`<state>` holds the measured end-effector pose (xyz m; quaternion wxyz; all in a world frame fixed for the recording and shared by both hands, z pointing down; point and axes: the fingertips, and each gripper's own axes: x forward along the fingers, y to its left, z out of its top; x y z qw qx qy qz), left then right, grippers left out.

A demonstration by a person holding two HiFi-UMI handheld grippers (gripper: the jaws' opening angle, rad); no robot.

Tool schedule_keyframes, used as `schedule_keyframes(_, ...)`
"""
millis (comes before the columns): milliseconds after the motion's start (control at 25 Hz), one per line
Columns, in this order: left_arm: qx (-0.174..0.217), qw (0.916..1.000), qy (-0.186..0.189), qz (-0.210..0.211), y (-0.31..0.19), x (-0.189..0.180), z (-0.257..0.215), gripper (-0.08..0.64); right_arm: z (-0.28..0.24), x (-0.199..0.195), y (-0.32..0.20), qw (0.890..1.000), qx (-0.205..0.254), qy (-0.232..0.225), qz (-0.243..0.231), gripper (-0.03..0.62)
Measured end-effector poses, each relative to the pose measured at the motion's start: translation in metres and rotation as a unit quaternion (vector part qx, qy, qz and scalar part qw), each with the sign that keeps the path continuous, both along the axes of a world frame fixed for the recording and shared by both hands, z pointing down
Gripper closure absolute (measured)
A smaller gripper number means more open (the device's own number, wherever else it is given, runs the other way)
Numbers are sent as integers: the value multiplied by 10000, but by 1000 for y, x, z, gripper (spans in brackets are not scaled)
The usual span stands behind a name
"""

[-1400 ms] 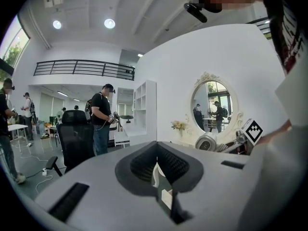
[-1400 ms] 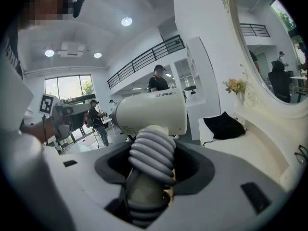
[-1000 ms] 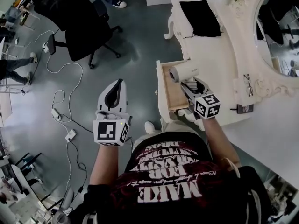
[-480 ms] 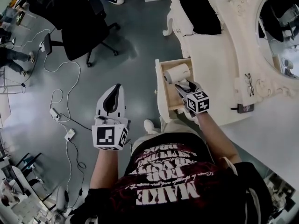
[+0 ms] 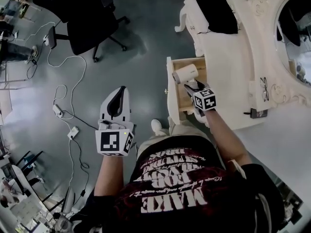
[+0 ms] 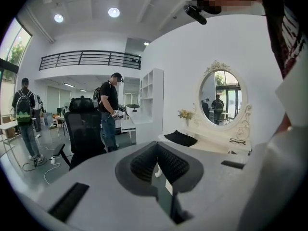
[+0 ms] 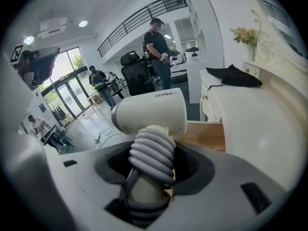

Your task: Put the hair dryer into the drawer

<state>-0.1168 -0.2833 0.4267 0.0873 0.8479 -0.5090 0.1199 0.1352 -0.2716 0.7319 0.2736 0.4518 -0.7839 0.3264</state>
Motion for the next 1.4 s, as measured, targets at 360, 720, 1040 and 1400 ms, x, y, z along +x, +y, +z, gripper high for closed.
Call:
schedule_keyframes(360,-128,9999,-96,-29,8,-5,5,555,37,-10,6,9988,-376,184,-258,353)
schedule_keyframes(720,-227,9993,-240,-145,17,-16,7,555,65,-15,6,9976,-665,114,-136,353)
schedule_keyframes(1040,-360,9985,-319,-257,34,-19,14,555,79,10,-6,9935,-777,-194,811,353)
schedule_keyframes(1400,-466,9975,-462,-262,43,-19,21,555,113,25,4,9882,-1144,161,1002,353)
